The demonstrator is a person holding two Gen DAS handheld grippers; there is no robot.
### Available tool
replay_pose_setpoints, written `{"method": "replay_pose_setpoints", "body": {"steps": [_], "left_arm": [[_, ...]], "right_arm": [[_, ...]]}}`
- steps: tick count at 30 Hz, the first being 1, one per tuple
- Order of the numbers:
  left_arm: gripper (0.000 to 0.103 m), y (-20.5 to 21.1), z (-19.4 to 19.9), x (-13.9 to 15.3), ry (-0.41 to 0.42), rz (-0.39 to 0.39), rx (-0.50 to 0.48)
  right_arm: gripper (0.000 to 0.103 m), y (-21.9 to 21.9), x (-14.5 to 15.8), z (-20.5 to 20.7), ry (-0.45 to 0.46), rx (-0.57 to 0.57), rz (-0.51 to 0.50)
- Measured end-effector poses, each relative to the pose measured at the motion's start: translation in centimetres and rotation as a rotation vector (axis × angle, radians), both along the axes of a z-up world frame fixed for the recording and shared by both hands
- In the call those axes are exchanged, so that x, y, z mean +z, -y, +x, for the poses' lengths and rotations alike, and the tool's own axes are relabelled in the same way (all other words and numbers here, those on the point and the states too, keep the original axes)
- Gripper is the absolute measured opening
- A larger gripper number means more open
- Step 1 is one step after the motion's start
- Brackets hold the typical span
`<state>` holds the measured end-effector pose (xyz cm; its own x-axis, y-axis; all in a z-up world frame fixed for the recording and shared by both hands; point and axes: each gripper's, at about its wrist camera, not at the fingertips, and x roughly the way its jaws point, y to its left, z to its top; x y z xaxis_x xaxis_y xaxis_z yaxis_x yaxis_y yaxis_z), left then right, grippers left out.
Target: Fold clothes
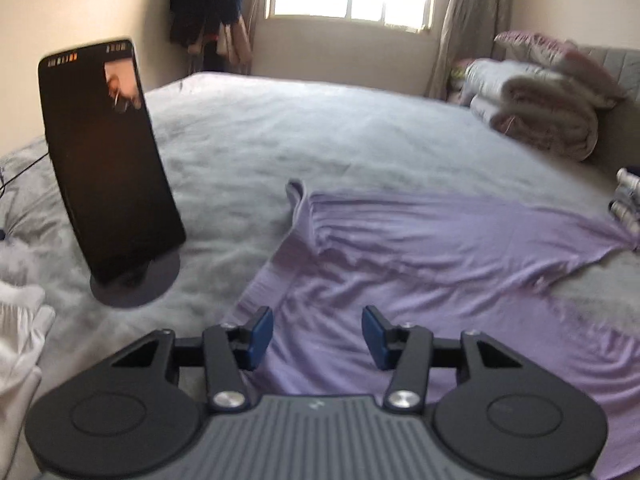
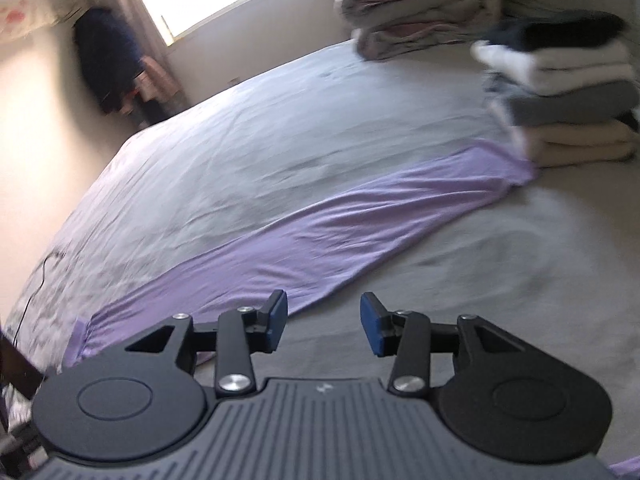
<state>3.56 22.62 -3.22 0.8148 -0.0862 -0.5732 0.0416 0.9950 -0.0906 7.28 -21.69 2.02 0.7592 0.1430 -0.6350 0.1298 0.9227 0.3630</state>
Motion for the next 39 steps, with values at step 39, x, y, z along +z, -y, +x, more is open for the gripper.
{"method": "replay_pose_setpoints", "body": {"steps": [39], "left_arm": [[0.014, -4.1, 4.8, -2.3, -0.094, -0.353, 0.105]], "right_arm": [[0.022, -35.9, -6.5, 19.4, -0.043, 0.828, -0.095]]}}
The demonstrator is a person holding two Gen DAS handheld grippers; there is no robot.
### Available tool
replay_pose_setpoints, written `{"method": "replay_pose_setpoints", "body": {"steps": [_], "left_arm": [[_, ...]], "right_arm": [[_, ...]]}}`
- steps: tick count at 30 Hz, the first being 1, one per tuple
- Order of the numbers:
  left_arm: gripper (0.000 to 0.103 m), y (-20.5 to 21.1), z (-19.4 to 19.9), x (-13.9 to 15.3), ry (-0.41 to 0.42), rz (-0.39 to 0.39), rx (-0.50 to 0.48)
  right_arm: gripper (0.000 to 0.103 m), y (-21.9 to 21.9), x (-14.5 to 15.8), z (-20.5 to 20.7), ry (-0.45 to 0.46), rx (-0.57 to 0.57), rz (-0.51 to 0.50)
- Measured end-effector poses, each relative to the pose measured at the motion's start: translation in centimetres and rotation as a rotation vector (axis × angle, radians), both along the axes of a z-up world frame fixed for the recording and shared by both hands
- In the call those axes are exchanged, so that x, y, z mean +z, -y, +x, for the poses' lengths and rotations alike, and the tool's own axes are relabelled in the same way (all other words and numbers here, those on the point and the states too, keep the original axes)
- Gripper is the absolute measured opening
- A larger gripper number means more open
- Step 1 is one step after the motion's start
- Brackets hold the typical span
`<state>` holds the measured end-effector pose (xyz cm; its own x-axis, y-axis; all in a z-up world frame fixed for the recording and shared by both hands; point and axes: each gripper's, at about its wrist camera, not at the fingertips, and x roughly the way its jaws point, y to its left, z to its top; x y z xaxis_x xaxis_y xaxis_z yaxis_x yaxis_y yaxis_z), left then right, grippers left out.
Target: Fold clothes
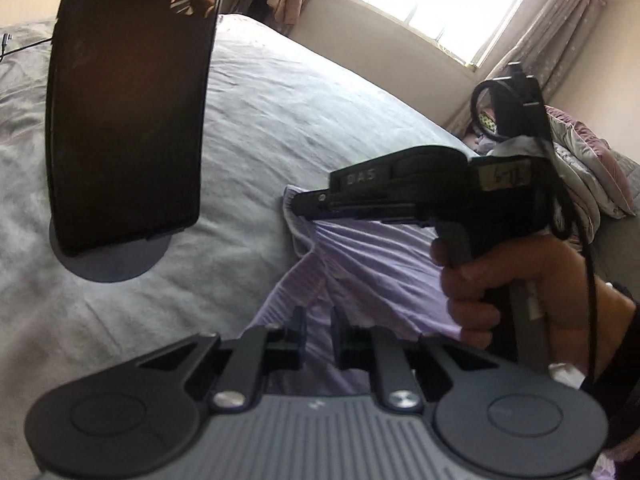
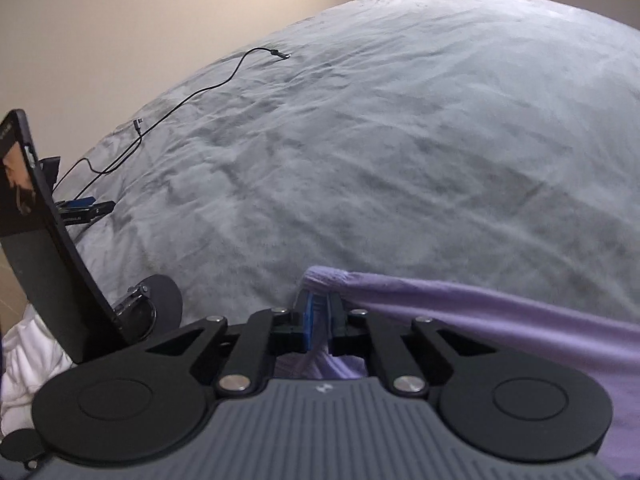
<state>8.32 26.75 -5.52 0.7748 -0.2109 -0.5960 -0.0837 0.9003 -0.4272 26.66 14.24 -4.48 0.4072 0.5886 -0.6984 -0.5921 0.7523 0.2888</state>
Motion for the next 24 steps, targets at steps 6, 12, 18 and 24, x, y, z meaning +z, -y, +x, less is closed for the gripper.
{"method": "replay_pose_setpoints", "body": {"steps": [6, 12, 18, 24], "left_arm": [[0.015, 0.6, 0.2, 0.2, 0.006, -0.006, 0.002], [0.014, 1.2, 0.7, 0.3, 0.038, -0.007, -0.028], [0.014, 1.8, 1.7, -0.6, 0.017, 0.015, -0.047], [0.01, 1.8, 2.1, -1.3, -0.014, 0.059, -0.046]], "right_arm": [[0.039, 3.3, 1.7, 0.6, 0.063, -0.039, -0.076], [0.051, 6.1, 1.2, 1.2, 0.084, -0.041, -0.194], [0.051, 7.3, 0.3, 1.9, 0.099, -0.041, -0.259], [0.048, 7.6, -0.7, 2.4, 0.117, -0.064, -0.296]]}}
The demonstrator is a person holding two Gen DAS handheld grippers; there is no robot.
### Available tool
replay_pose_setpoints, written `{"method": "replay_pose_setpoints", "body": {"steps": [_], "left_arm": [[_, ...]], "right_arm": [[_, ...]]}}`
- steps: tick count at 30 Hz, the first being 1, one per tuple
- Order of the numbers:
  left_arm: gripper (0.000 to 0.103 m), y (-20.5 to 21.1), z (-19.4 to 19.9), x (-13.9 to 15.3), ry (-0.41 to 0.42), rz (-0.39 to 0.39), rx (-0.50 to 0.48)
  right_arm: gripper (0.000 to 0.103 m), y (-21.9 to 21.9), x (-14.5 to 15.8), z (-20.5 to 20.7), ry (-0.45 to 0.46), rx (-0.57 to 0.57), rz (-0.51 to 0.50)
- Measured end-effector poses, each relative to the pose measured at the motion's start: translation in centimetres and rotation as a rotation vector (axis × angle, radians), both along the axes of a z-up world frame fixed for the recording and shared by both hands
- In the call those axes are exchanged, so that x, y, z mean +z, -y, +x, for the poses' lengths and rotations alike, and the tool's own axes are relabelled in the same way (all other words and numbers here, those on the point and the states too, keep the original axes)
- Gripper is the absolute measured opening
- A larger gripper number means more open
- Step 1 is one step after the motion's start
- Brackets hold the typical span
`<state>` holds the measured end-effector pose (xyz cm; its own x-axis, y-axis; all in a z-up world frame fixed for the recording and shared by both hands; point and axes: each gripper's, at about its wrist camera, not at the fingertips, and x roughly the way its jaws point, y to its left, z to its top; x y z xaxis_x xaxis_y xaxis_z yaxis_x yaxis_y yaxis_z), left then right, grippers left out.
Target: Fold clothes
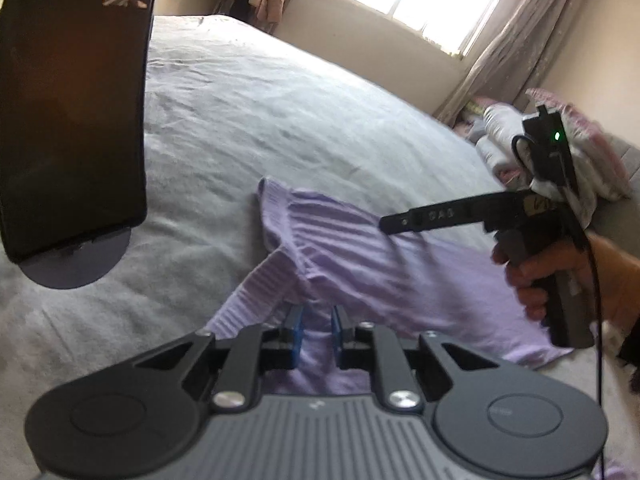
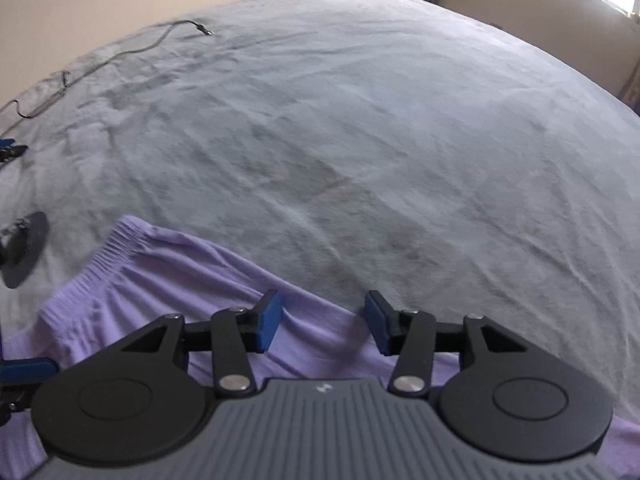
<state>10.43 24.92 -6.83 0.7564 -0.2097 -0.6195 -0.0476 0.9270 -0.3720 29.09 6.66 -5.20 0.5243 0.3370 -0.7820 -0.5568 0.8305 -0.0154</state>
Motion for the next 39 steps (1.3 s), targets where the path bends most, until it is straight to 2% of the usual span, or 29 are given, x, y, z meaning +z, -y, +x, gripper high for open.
{"method": "replay_pose_setpoints", "body": {"steps": [1, 2, 4, 5, 9, 15, 21, 28, 35, 39], "left_arm": [[0.009, -0.1, 0.0, -0.1, -0.007, 0.006, 0.004], [0.009, -0.2, 0.1, -0.1, -0.011, -0.001, 0.009], [0.008, -0.5, 0.3, -0.2, -0.019, -0.023, 0.02], [0.008, -0.7, 0.5, -0.3, -0.023, -0.034, 0.026], [0.003, -0.8, 0.7, -0.5, -0.035, -0.035, 0.04], [0.003, -1.2, 0.8, -0.7, -0.042, -0.058, 0.052], [0.003, -1.2, 0.8, -0.6, -0.049, -0.065, 0.067], [0.003, -1.2, 0.6, -0.6, -0.048, -0.064, 0.074], [0.003, -1.1, 0.3, -0.6, -0.04, -0.058, 0.072], [0.002, -1.3, 0.3, -0.7, -0.045, -0.072, 0.084]], "right_arm": [[0.047, -0.1, -0.1, -0.1, 0.003, -0.003, -0.003], [0.042, -0.1, -0.1, -0.1, 0.004, -0.006, -0.006], [0.02, -0.2, 0.0, -0.3, -0.001, -0.006, -0.007], [0.0, -0.3, 0.1, -0.3, -0.005, -0.009, -0.01], [0.001, 0.1, 1.3, -1.0, -0.009, -0.033, 0.009], [0.001, 1.8, 4.9, -3.4, 0.007, -0.04, 0.085], [0.001, 3.2, 8.7, -7.2, 0.019, -0.032, 0.15], [0.001, 3.9, 11.6, -13.1, 0.013, 0.007, 0.203], [0.001, 4.4, 12.6, -19.2, -0.023, 0.039, 0.286], [0.001, 4.1, 11.0, -21.8, -0.076, 0.051, 0.316]]}}
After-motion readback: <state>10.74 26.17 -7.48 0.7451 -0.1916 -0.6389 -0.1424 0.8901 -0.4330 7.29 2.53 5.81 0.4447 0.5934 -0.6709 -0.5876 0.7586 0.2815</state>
